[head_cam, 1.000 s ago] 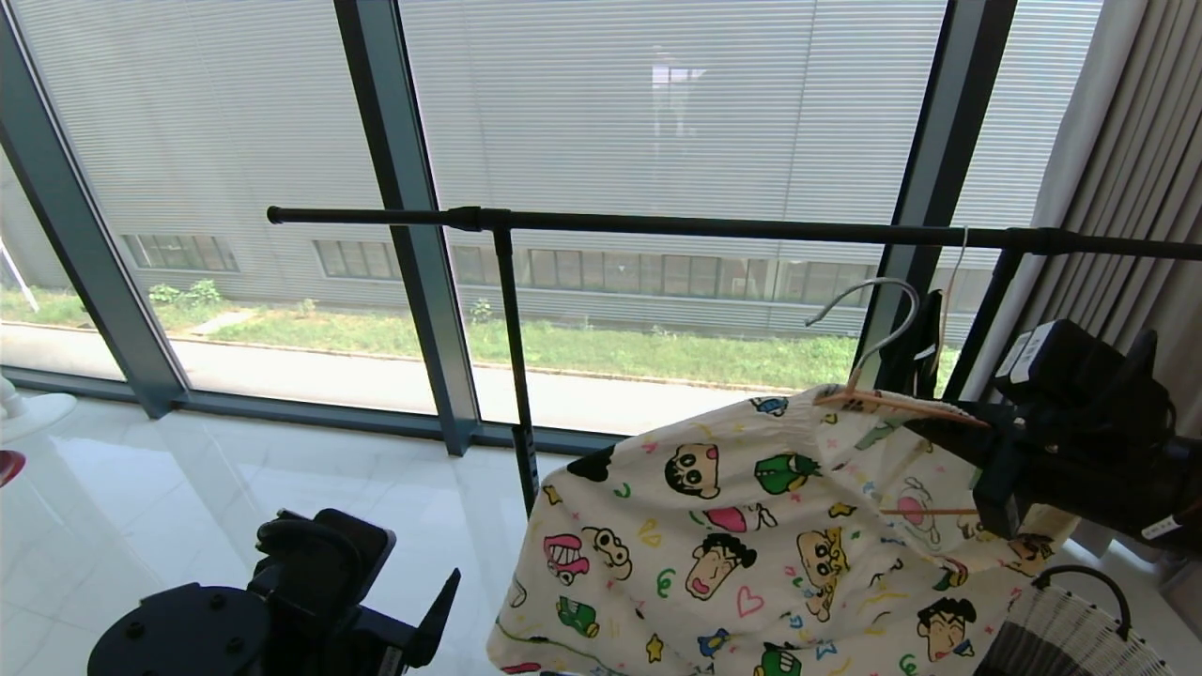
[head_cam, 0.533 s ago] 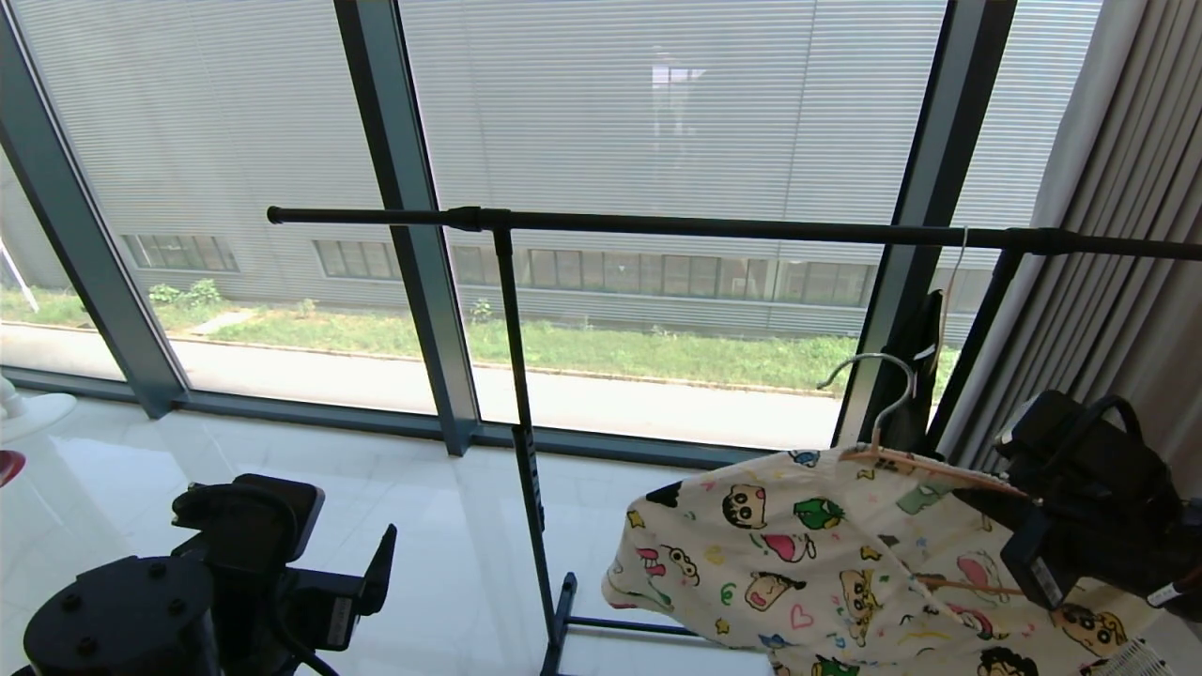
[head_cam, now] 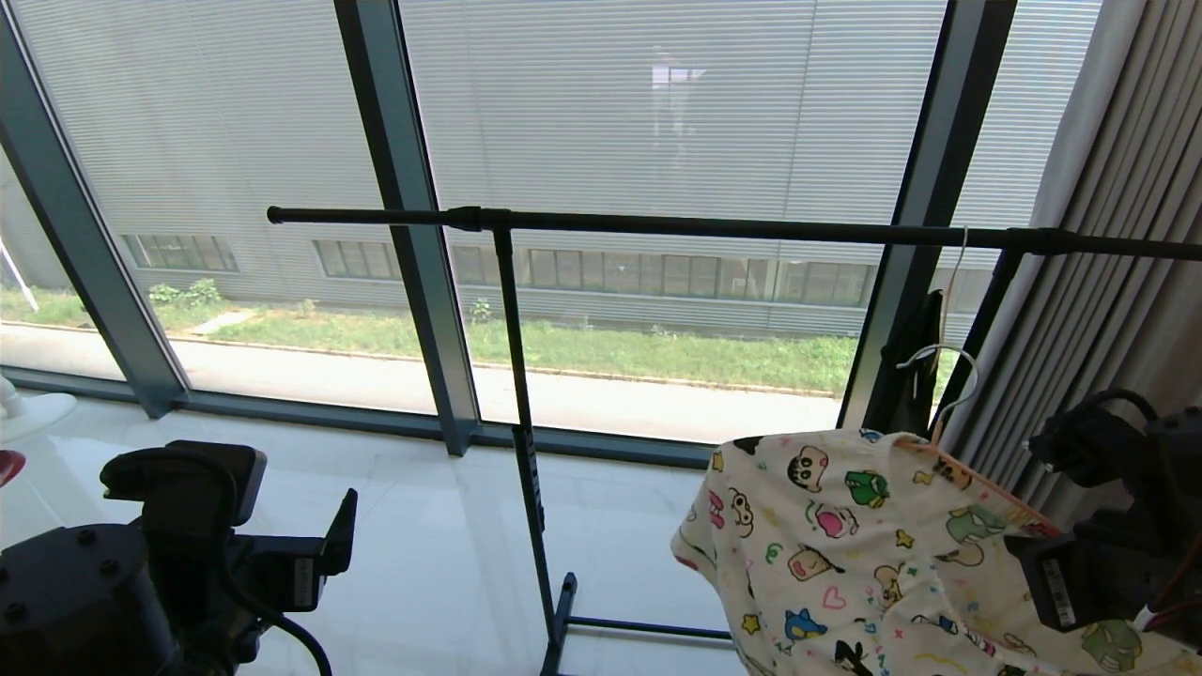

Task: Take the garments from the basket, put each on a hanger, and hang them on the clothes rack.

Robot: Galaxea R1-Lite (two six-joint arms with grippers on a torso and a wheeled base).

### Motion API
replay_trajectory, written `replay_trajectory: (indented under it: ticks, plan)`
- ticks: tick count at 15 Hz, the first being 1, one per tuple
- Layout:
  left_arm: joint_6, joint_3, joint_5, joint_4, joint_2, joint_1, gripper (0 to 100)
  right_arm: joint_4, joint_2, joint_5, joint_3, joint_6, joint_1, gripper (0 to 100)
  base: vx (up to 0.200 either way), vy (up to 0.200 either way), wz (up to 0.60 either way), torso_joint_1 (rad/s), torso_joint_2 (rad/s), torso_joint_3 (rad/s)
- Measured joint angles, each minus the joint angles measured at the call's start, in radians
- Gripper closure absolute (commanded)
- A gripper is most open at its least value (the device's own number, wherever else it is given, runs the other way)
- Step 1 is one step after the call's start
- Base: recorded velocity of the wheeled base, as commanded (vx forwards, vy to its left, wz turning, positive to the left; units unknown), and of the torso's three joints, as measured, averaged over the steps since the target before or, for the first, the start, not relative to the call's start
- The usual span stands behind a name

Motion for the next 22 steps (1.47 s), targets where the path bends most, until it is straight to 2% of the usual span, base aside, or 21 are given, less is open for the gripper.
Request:
replay_trajectory:
  ticks: [2, 5, 6, 8, 11, 15, 22]
  plan:
    - [0.0, -0.001, -0.001, 0.0, -0.002, 0.001, 0, 0.0, 0.043, -0.078, -0.036, 0.083, 0.014, 100, 0.0, 0.0, 0.0, 0.0, 0.0, 0.0]
    - [0.0, 0.002, -0.001, 0.0, -0.008, 0.003, 0, 0.001, 0.142, -0.28, -0.088, 0.246, 0.045, 100, 0.0, 0.0, 0.0, 0.0, 0.0, 0.0]
    - [0.001, 0.002, 0.0, 0.0, -0.01, 0.004, 0, 0.001, 0.182, -0.324, -0.129, 0.304, 0.061, 100, 0.0, 0.0, 0.0, 0.0, 0.0, 0.0]
    - [0.004, 0.002, 0.0, 0.0, -0.013, 0.004, 0, 0.003, 0.239, -0.361, -0.213, 0.354, 0.1, 100, 0.0, 0.0, 0.0, 0.0, 0.0, 0.0]
    - [0.013, 0.004, -0.001, 0.0, -0.016, 0.003, 0, 0.024, 0.276, -0.377, -0.338, 0.307, 0.12, 100, 0.0, 0.0, 0.0, 0.0, 0.0, 0.0]
    - [0.014, 0.003, 0.0, 0.0, -0.019, 0.001, 0, 0.025, 0.292, -0.406, -0.436, 0.248, 0.12, 100, 0.2, 0.0, 0.0, -0.007, 0.0, 0.004]
    - [0.013, 0.006, -0.001, 0.0, -0.029, 0.001, 0, 0.024, 0.301, -0.417, -0.459, 0.239, 0.103, 100, 0.2, 0.0, 0.0, 0.008, 0.0, 0.002]
